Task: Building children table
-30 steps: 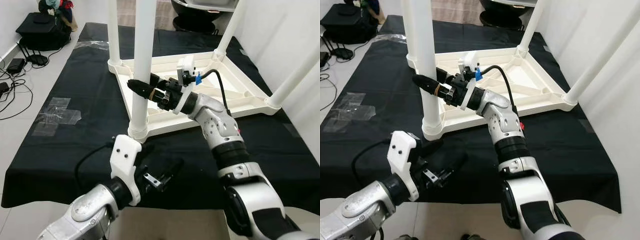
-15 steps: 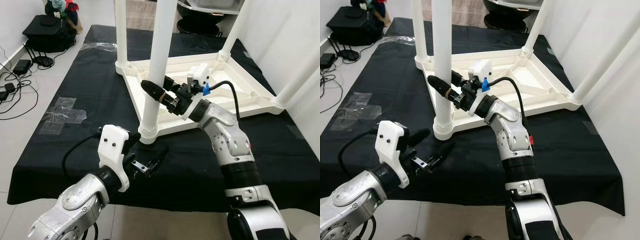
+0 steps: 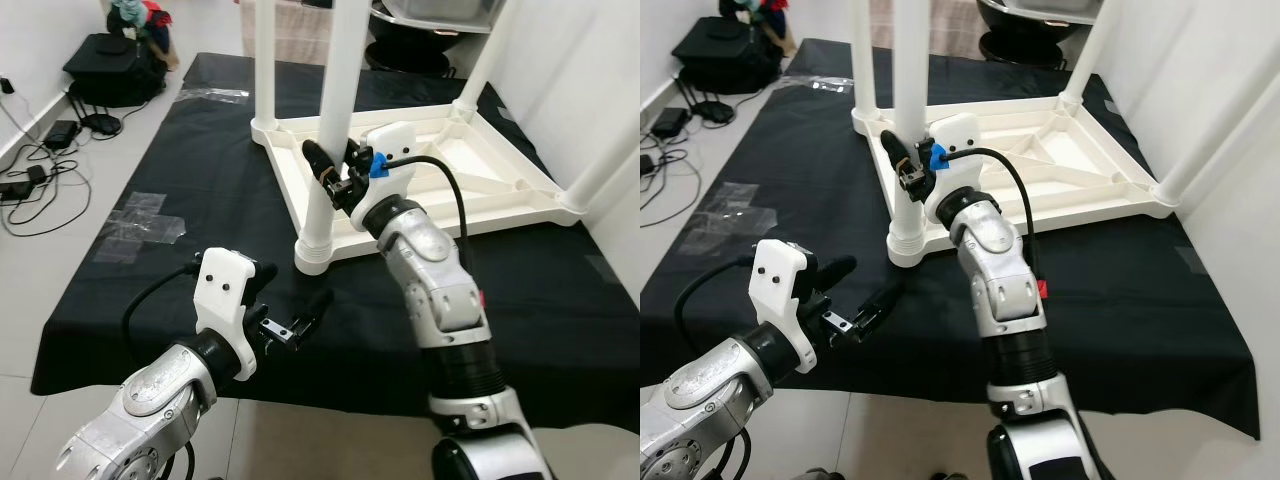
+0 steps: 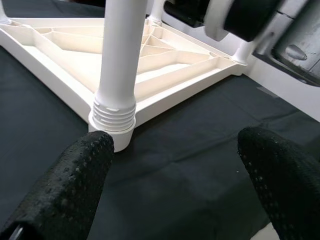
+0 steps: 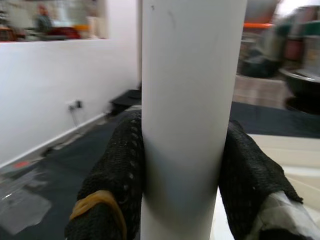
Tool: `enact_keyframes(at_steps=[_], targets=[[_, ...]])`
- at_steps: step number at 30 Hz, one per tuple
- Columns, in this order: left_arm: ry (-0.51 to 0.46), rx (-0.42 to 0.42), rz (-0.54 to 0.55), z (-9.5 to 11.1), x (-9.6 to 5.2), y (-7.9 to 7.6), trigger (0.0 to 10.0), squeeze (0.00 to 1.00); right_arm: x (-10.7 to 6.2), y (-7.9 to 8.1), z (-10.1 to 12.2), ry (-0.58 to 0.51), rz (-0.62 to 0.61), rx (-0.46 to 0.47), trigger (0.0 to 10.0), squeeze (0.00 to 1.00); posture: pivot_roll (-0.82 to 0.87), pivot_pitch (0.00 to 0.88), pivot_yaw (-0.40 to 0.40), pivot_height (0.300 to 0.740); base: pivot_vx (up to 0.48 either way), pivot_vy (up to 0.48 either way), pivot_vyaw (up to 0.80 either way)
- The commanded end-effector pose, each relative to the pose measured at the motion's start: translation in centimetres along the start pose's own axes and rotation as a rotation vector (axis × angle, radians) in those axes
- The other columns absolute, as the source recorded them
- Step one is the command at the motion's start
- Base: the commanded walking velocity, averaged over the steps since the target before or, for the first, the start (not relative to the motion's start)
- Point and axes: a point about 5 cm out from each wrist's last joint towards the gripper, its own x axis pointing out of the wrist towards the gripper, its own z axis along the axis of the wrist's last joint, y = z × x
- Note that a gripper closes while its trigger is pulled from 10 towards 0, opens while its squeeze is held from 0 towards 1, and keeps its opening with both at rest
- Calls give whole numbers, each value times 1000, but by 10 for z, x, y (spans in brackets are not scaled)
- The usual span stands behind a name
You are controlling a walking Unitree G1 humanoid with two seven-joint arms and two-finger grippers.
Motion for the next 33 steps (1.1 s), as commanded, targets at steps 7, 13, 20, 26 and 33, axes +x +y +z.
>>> enact_keyframes(at_steps=[7,13,20,26,33], targets=[[3,-13,-11,-3,0,-3,10000,0,-22,-43,-33,230,-438,-76,0,0,52,194,-117,740,0,0,0],[3,-16,-14,-3,1,-5,10000,0,-25,-30,-32,220,-446,-16,10000,0,55,186,-118,740,0,0,0],[5,-14,-16,-4,0,-5,10000,0,-21,-24,-17,120,-416,17,10000,643,56,178,-116,740,0,0,0],[3,-14,-15,-4,1,-5,10000,0,-20,-24,-11,99,-417,-7,10000,0,55,176,-115,740,0,0,0],[-11,-14,5,-2,2,-4,10000,0,-29,-26,-15,93,-393,-15,10000,0,52,176,-115,740,0,0,0]])
